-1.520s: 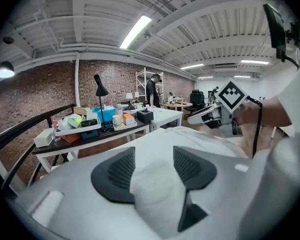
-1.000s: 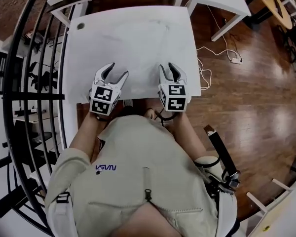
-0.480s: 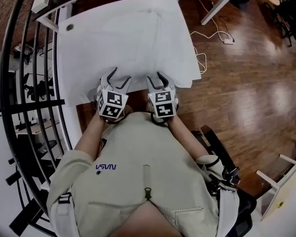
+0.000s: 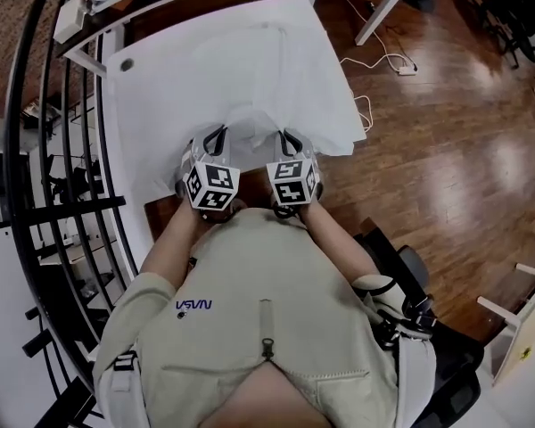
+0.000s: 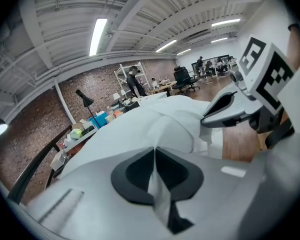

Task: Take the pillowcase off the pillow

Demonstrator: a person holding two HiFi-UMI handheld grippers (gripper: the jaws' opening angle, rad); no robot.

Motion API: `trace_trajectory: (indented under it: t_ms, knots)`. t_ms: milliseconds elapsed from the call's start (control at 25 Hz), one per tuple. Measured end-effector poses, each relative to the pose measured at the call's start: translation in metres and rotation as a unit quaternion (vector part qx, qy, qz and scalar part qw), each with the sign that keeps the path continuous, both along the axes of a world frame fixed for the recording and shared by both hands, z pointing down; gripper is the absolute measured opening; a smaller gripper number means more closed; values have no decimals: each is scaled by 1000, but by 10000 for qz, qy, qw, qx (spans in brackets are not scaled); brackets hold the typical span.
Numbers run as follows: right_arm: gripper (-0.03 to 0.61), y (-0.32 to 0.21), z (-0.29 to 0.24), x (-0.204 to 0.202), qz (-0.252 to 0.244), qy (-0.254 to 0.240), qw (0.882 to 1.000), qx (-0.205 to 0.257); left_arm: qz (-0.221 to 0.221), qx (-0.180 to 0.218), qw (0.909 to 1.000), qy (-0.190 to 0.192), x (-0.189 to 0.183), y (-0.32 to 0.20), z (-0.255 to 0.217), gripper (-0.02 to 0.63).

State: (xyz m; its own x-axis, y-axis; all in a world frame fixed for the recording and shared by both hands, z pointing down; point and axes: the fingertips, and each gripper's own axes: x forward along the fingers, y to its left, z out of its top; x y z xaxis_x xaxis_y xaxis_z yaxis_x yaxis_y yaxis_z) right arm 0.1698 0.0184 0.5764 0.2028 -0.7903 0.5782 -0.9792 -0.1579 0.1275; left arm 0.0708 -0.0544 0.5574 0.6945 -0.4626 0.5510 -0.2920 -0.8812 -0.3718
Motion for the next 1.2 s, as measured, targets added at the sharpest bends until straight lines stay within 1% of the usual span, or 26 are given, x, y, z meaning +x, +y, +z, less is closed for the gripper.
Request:
trace_trajectory:
  t_ms: [200,280,400,520,600,760,880,1040,1120,1200]
  knots:
    - [12,12,-31,19,254,377,9987,209,-170,-59,9992,346,1,-21,-27,14]
    - [11,15,-42,35,419,508,9974,290,-265,-97,9984,480,1,-32,-38,14]
    - [10,27,-53,64,800,611,9941,395,-391,-223,9968,660,-1,-47,-51,14]
    - [9,43,-50,94,1233,583,9900,357,-394,-285,9962,728,-3,-50,-54,14]
    - [9,54,-41,113,1582,442,9860,285,-439,-350,9957,738,-5,-48,-51,14]
    - [8,80,-12,154,2141,260,9764,-53,-511,-415,9955,686,-16,-41,-44,12]
    - [8,85,17,168,2088,142,9770,-408,-477,-468,9960,591,-23,-30,-36,12]
    - [9,83,50,174,1998,45,9766,-794,-455,-601,9962,428,-29,-12,-20,12]
    - [9,83,59,176,1981,-68,9766,-838,-442,-622,9964,379,-29,-6,-14,12]
    - [16,83,57,178,1948,-210,9781,-709,-425,-606,9965,390,-28,-5,-15,14]
